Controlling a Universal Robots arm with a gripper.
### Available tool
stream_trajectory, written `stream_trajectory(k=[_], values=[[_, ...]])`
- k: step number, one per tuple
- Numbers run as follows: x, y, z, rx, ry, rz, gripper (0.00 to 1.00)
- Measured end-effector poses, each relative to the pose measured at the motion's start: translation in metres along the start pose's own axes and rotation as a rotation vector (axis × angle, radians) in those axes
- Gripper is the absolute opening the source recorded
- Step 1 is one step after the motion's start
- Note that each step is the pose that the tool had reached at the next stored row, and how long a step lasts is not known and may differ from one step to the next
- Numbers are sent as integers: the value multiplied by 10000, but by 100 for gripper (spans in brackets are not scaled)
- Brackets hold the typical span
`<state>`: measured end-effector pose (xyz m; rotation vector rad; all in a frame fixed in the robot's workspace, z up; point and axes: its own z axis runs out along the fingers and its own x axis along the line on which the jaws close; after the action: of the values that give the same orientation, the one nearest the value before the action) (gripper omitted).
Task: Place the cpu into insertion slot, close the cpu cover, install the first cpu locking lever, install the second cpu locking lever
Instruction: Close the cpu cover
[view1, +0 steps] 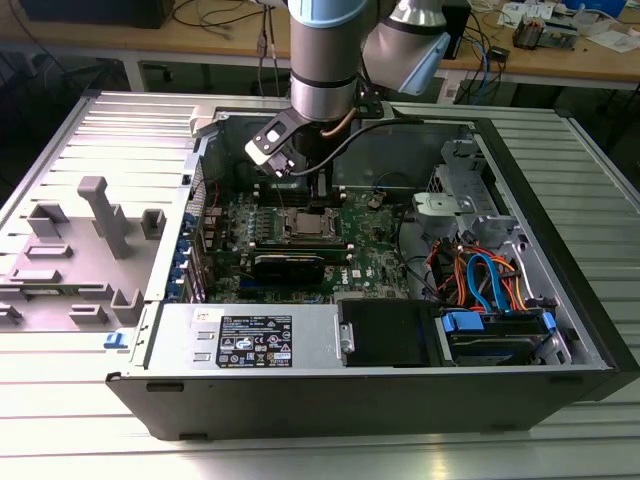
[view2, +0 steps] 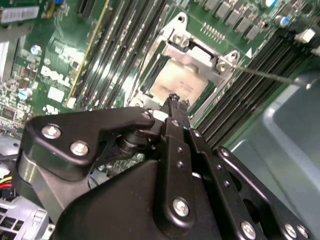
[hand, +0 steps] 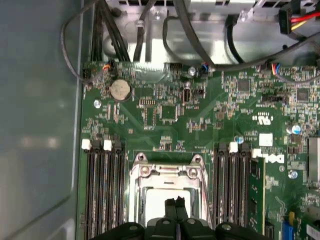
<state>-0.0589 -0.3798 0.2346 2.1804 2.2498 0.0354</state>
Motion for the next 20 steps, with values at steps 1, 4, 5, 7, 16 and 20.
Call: stream_trajectory(k=[1,4,5,7,16,20], values=[[1,-31,8,0,3,-4,11],[2,-106,46,1,3,-27,11],[3,-125,61,1,4,-34,11],[4,-159,94,1,4,-52,11],[6,-288,241,3,4,-90,11],[7,-288,258,0,7,-89,11]])
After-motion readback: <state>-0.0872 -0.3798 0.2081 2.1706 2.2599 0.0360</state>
